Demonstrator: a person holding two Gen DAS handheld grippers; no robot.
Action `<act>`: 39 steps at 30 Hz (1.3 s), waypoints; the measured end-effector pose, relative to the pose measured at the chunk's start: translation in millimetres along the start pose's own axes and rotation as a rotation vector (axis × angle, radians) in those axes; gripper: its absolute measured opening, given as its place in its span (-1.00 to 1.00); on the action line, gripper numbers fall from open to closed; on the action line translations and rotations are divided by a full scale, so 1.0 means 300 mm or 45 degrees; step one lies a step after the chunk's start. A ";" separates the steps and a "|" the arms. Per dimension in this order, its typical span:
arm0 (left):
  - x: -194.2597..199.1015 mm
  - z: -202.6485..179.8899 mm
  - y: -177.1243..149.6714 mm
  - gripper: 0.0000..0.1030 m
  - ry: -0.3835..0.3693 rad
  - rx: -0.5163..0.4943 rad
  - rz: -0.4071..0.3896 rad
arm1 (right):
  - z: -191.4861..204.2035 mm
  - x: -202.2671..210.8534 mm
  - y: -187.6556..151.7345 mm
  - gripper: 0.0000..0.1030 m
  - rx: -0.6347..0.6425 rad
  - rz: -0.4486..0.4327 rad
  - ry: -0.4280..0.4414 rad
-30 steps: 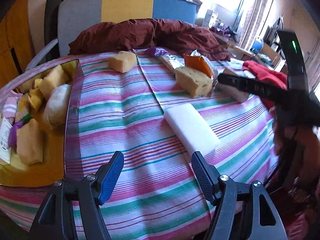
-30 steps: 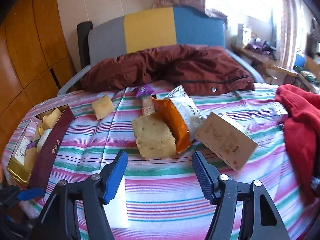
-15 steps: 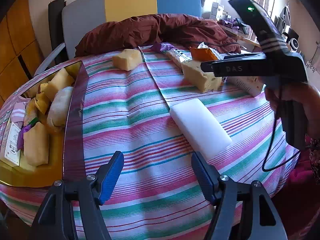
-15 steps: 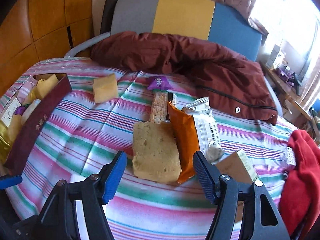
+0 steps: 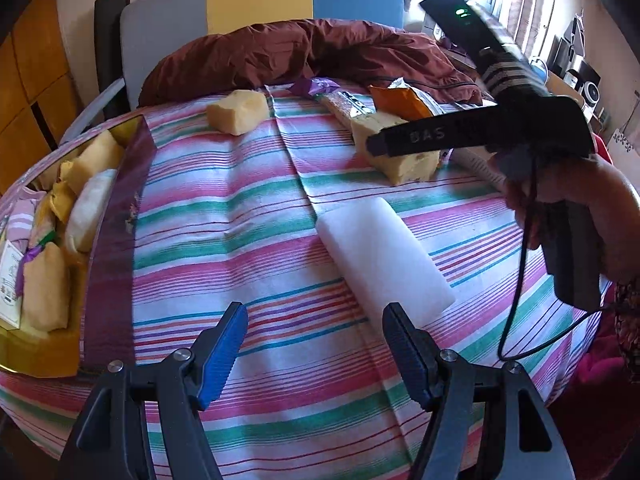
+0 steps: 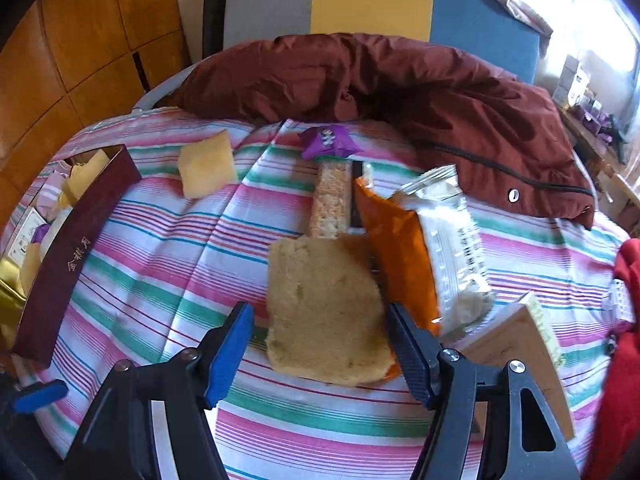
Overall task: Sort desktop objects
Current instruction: 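Grasp the white eraser block with the left tool while the right tool grasps a yellow sponge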
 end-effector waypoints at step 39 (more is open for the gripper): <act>-0.074 -0.017 0.042 0.19 -0.130 0.016 -0.122 | -0.083 0.042 0.005 0.08 -0.101 0.162 -0.007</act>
Point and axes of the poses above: each gripper's, at about its wrist camera, not at the fingertips, and x roughly against the way its jaws point, z to its left, y to its top, the point moved 7 cm from there along -x, roughly the way its jaws point, and after that the axes turned 8 degrees about -x, right-handed, at the moved point
